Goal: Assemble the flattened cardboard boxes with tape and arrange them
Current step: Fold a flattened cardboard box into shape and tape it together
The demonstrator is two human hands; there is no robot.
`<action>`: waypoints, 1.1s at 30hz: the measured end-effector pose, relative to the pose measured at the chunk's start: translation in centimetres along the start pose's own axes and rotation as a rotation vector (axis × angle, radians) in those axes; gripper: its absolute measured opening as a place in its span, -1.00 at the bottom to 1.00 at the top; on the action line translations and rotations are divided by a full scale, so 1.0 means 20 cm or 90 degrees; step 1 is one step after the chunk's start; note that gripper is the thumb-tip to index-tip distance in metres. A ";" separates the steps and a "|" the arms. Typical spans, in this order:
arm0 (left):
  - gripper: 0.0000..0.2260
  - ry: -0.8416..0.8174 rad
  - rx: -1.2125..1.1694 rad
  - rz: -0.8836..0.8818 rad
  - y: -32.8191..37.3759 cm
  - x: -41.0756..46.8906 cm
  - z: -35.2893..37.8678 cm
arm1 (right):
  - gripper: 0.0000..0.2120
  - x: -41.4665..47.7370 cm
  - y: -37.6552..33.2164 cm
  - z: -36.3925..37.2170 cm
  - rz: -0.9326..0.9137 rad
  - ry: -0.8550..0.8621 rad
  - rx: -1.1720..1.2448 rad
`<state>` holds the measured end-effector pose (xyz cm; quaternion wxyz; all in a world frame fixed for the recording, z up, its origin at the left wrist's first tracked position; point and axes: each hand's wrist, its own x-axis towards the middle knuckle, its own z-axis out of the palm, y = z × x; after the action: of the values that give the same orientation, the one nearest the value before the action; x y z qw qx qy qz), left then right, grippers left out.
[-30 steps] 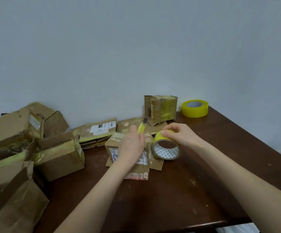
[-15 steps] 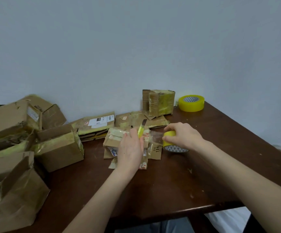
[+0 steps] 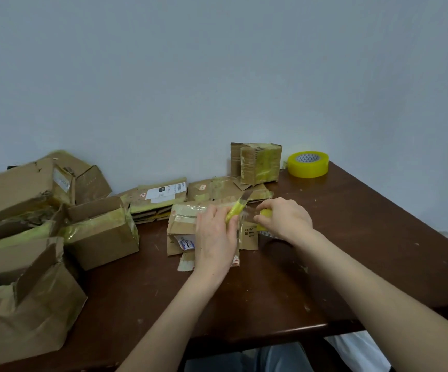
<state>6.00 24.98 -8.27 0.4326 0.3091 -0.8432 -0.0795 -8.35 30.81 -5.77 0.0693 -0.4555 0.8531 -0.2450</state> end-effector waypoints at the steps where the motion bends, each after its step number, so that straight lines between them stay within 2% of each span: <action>1: -0.76 0.012 0.011 0.000 0.00 -0.01 0.01 | -0.70 -0.01 0.00 0.00 0.001 0.005 0.004; 6: -0.85 0.017 0.020 -0.041 -0.01 0.01 0.02 | -0.80 -0.01 0.03 0.01 0.024 0.051 0.071; 11: -0.95 0.020 -0.019 -0.020 0.01 0.01 -0.01 | -0.84 -0.01 0.02 0.02 0.040 0.106 0.073; 17: -0.93 -0.023 -0.001 -0.048 0.03 -0.01 -0.05 | -0.85 -0.01 -0.01 0.04 0.040 0.128 0.053; 23: -0.93 -0.051 0.045 -0.010 0.09 0.01 -0.05 | -0.84 -0.01 0.00 0.03 0.051 0.137 0.063; 33: -0.93 -0.085 0.122 -0.051 0.16 0.03 -0.04 | -0.83 -0.05 0.03 0.06 0.040 0.177 0.080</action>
<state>4.79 27.28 -6.08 0.3404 0.3763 -0.8609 -0.0359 -7.75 31.49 -7.20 -0.0138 -0.3853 0.8511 -0.3564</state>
